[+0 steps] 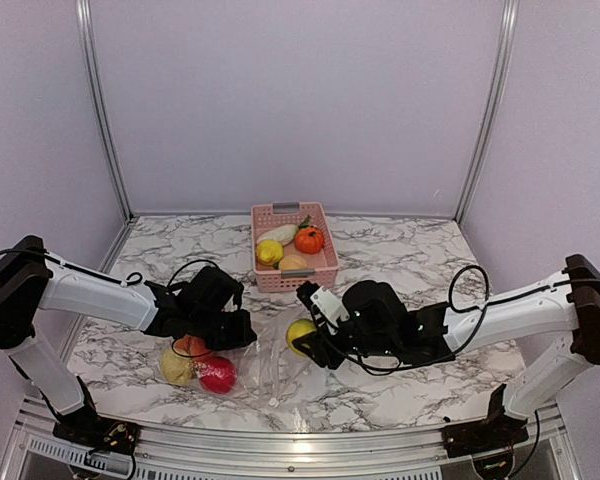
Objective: Open the zip-top bag and remove the fake food
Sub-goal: Pick up the fake fruit from the zipper food storage bag.
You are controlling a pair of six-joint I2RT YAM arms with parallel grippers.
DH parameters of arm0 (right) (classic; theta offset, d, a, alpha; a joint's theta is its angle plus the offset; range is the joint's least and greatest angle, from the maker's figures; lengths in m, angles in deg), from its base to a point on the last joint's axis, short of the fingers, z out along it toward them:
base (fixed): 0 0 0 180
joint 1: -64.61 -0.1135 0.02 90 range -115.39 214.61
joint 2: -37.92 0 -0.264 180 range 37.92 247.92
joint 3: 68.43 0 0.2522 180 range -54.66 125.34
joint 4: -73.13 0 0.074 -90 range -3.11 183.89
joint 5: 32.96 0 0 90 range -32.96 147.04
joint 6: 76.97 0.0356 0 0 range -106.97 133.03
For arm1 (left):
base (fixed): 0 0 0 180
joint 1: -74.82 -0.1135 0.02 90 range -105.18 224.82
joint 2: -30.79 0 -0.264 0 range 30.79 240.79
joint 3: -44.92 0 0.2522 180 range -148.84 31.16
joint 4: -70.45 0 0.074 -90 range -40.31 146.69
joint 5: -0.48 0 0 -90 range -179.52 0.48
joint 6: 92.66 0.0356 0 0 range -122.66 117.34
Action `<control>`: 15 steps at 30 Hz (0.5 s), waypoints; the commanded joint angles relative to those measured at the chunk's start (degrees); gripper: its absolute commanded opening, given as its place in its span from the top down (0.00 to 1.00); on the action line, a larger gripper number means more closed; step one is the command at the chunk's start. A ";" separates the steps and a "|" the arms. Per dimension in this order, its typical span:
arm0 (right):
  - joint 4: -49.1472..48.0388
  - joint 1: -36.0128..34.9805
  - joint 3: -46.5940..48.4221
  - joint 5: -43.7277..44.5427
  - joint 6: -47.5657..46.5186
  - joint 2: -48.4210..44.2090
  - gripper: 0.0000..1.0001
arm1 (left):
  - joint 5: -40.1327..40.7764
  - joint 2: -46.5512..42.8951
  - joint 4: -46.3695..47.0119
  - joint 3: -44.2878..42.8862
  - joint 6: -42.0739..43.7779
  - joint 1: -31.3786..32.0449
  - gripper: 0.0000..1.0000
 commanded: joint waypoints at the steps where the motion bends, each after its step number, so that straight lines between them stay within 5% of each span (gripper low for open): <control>1: 6.11 -0.46 -0.44 2.71 2.16 -4.87 0.68 | 0.45 -1.75 0.60 -0.55 0.92 -0.27 0.96; 15: 14.35 8.87 9.77 -0.33 4.24 -9.01 0.69 | -0.06 -5.28 -0.49 -3.77 2.50 -0.31 0.95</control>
